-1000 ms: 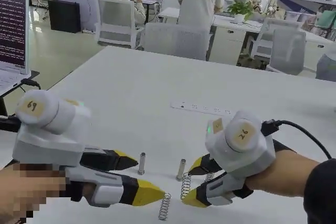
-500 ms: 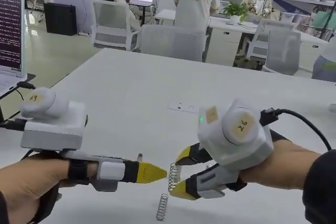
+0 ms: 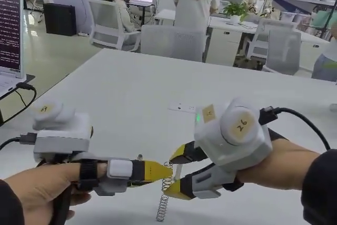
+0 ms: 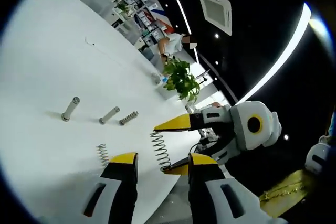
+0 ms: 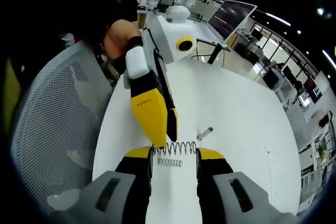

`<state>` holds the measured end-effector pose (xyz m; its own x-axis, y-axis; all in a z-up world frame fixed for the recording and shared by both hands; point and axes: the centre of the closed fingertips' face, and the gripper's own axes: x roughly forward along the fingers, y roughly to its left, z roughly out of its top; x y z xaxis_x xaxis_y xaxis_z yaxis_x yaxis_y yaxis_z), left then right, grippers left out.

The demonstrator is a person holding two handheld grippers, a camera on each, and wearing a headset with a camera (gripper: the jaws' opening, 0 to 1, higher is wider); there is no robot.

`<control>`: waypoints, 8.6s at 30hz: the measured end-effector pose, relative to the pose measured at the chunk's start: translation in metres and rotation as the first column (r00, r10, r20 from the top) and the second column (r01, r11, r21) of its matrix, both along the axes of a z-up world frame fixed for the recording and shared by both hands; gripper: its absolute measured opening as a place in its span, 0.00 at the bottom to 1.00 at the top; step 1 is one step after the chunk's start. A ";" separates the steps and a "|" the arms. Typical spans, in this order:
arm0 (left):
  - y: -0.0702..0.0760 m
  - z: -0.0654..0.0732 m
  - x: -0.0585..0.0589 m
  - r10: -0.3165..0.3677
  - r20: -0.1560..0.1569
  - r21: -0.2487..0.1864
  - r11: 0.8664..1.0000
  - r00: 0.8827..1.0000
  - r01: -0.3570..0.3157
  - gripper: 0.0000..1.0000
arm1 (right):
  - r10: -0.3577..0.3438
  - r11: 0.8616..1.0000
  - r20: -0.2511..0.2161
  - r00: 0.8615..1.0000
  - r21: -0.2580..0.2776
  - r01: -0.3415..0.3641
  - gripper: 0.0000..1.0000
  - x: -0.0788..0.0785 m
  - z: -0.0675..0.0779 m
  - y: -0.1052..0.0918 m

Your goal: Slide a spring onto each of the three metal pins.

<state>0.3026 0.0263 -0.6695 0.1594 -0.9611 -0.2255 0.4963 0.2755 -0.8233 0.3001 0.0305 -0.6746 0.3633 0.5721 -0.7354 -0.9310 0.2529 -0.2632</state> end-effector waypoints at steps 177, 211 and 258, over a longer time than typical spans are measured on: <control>-0.018 0.002 -0.051 -0.423 0.715 0.414 0.898 0.557 0.150 0.02 | 0.161 0.984 -0.336 0.928 -0.020 -0.178 0.08 -0.057 0.015 0.002; -0.012 0.000 -0.046 -0.380 0.681 0.384 0.913 0.626 0.136 0.40 | 0.138 0.981 -0.350 0.927 -0.082 -0.177 0.08 -0.052 0.015 -0.008; 0.060 0.005 -0.019 -0.186 0.694 0.334 0.939 0.696 -0.082 0.92 | 0.108 0.982 -0.334 0.936 -0.112 -0.153 0.08 -0.035 0.017 -0.018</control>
